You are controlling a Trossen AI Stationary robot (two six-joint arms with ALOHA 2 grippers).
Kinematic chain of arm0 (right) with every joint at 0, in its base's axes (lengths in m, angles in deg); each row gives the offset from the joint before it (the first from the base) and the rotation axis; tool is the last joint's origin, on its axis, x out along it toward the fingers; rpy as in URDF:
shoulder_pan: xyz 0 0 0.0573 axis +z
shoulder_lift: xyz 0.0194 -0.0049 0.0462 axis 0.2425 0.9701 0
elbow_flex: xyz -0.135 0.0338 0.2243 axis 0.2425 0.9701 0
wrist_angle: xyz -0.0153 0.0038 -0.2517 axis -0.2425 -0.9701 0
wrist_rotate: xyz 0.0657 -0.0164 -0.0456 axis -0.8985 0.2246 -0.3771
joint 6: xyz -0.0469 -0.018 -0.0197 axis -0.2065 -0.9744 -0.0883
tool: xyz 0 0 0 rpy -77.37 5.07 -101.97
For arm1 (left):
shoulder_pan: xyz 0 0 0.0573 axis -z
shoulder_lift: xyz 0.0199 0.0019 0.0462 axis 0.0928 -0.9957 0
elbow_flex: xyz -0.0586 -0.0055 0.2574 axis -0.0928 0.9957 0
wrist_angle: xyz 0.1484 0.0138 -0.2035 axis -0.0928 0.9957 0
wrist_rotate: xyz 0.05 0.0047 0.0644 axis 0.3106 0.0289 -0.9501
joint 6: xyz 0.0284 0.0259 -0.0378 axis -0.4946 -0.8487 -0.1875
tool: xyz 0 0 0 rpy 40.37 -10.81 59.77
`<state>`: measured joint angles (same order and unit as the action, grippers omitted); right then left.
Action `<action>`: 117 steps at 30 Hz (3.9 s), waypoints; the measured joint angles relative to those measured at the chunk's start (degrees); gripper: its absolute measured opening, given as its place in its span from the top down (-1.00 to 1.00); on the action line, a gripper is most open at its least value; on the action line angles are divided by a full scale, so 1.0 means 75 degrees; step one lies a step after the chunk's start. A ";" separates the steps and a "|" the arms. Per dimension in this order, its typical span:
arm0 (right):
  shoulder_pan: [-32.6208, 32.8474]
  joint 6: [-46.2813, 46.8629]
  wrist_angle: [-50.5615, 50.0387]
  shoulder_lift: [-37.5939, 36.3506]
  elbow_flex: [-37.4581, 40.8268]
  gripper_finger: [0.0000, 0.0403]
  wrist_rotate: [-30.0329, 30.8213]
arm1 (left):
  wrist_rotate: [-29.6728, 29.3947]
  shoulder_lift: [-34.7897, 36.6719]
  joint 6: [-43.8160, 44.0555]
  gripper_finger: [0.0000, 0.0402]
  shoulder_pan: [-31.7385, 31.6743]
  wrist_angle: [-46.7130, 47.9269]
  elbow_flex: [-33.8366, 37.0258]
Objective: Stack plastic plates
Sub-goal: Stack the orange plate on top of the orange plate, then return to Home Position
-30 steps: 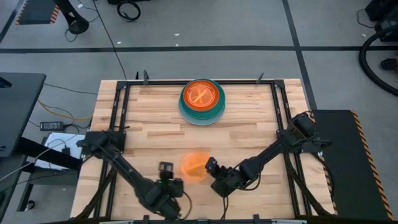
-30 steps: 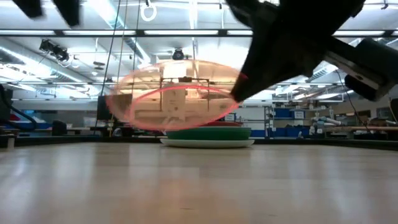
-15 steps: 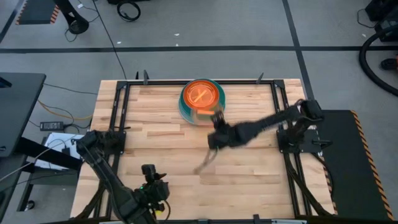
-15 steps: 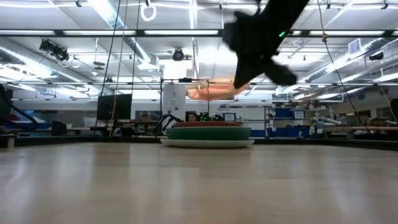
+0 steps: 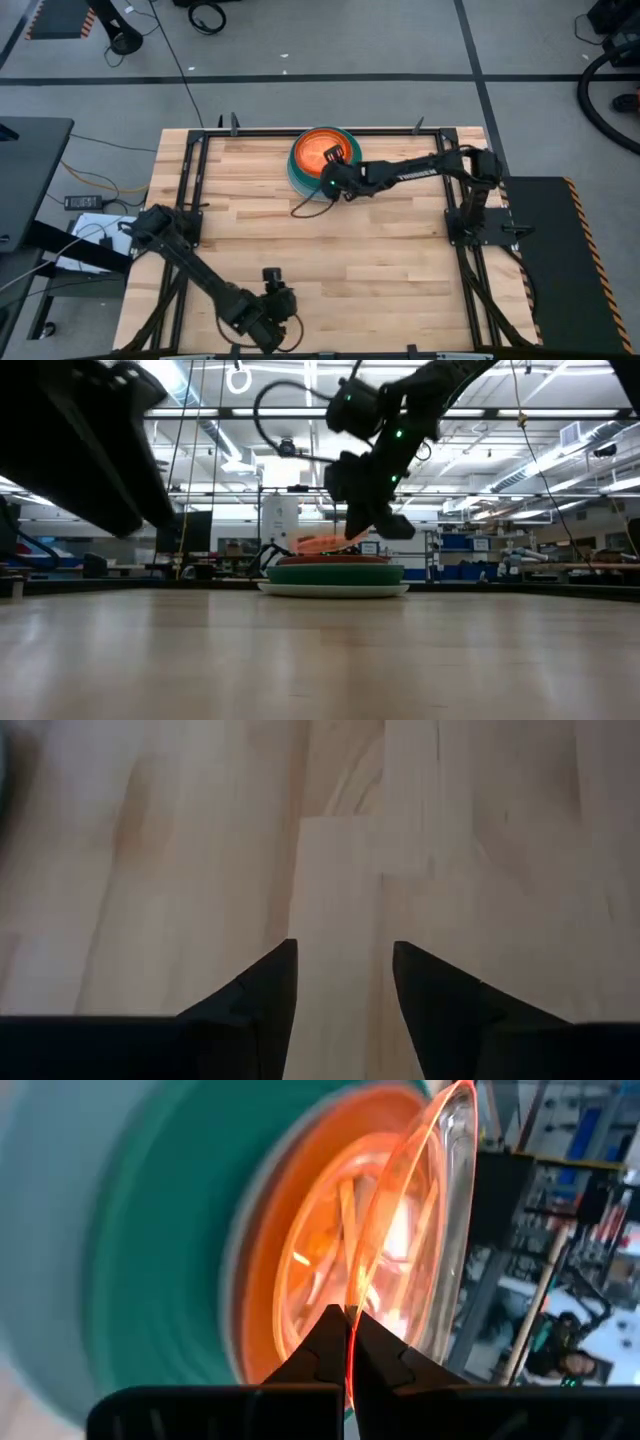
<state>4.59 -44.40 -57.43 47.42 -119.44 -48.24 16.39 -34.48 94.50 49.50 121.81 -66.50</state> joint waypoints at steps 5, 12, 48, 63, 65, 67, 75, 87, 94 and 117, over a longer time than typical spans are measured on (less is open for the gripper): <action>-0.0292 0.0039 0.0217 0.0360 0.0000 0.96 0.0000 | 0.0060 0.0003 -0.0395 0.14 -0.0137 -0.0707 0.0363; -0.0525 0.0327 0.0493 0.0655 0.0000 0.96 -0.0007 | -0.0976 0.1093 0.0645 0.15 0.0048 0.0844 0.1011; -0.0194 0.0379 0.1070 0.0561 0.0000 0.21 0.0324 | 0.2474 0.5445 -0.2752 0.15 -0.2610 -1.0879 0.6987; -0.0443 0.1333 0.0821 0.0133 -0.0006 0.08 -0.0361 | 0.2806 0.7699 -0.2743 0.15 -0.3044 -0.9648 0.6989; -0.0462 0.1512 0.0759 0.0091 -0.0003 0.08 -0.0392 | 0.2803 0.7699 -0.2752 0.15 -0.2964 -0.9597 0.6989; -0.0449 0.1597 0.0758 -0.0041 0.0000 0.08 -0.0502 | 0.2803 0.7738 -0.2752 0.15 -0.2910 -0.9508 0.6989; -0.0258 0.3341 0.0219 -0.1649 0.0000 0.08 -0.1628 | 0.2780 0.8154 -0.3225 0.14 -0.2916 -0.9419 0.6989; 0.1359 0.6796 0.0831 -0.4439 0.2309 0.37 -0.2926 | 0.2781 0.8151 -0.3346 0.14 -0.2916 -0.9406 0.6989; 0.2547 0.8427 0.3275 -0.4894 0.4400 0.48 -0.3819 | 0.2789 0.8149 -0.3905 0.14 -0.2993 -0.9447 0.6989; 0.2624 0.7269 0.3809 -0.6304 0.4636 0.56 -0.3383 | 0.5572 1.1762 -0.3751 0.14 -0.6376 -0.7856 0.8777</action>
<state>24.28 10.12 -28.87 0.14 -84.66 -73.61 58.18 53.73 66.36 1.68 62.89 -0.67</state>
